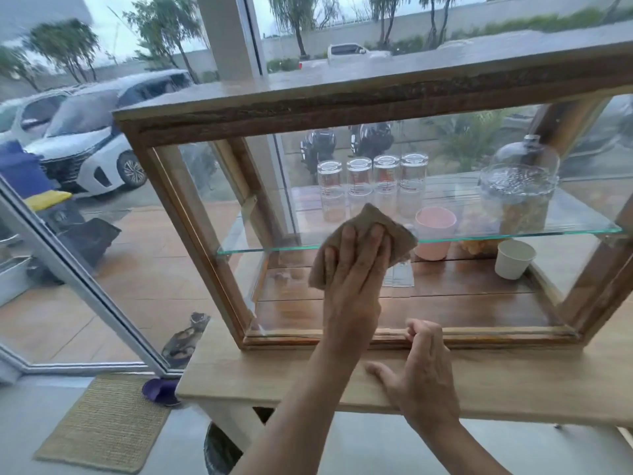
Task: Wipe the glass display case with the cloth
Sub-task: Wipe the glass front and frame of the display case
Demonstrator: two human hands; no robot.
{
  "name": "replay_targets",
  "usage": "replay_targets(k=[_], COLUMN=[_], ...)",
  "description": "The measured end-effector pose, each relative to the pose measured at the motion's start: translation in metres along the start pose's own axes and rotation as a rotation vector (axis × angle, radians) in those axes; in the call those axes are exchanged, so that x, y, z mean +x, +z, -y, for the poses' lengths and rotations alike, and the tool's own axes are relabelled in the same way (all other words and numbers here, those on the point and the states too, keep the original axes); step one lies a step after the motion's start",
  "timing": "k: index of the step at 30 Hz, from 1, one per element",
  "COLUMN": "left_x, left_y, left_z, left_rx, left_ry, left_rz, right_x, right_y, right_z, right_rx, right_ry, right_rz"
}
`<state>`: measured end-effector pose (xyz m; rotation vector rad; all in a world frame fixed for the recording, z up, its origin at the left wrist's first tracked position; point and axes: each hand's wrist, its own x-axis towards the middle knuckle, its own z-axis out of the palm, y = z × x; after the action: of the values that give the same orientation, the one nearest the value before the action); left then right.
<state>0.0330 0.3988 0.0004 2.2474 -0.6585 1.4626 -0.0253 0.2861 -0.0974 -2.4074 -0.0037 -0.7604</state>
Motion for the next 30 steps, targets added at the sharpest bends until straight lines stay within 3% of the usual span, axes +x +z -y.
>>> replay_targets(k=[4,8,11,14,19,24,27,30], left_x=[0.069,0.011,-0.055,-0.095,-0.101,-0.085,-0.072,-0.074], left_y=[-0.041,-0.041,-0.018,-0.019,-0.047,-0.053,-0.050,-0.050], left_z=[0.042,0.052,0.022,0.016,0.037,0.025,0.035,0.056], left_rx=[0.066,0.120,0.054,0.044,0.210,0.182,0.116,0.137], left_ry=[0.001,-0.402,-0.623,-0.646,-0.665,-0.848,-0.765,-0.929], left_rz=[-0.183,-0.292,-0.137,-0.072,-0.123,0.131,0.045,-0.073], right_x=[0.001,0.000,0.000,-0.001,-0.001,0.000,0.000,0.000], right_y=[0.000,-0.003,-0.003,-0.004,-0.005,-0.005,-0.005,-0.004], right_z=[0.000,0.000,0.000,-0.001,0.000,-0.001,0.000,-0.001], right_rx=[0.003,0.008,0.007,0.006,0.005,-0.006,-0.003,0.002], right_ry=[0.010,0.000,-0.009,-0.020,-0.028,-0.021,-0.021,-0.017], right_rz=[0.004,0.009,0.022,0.031,0.034,0.042,0.036,0.039])
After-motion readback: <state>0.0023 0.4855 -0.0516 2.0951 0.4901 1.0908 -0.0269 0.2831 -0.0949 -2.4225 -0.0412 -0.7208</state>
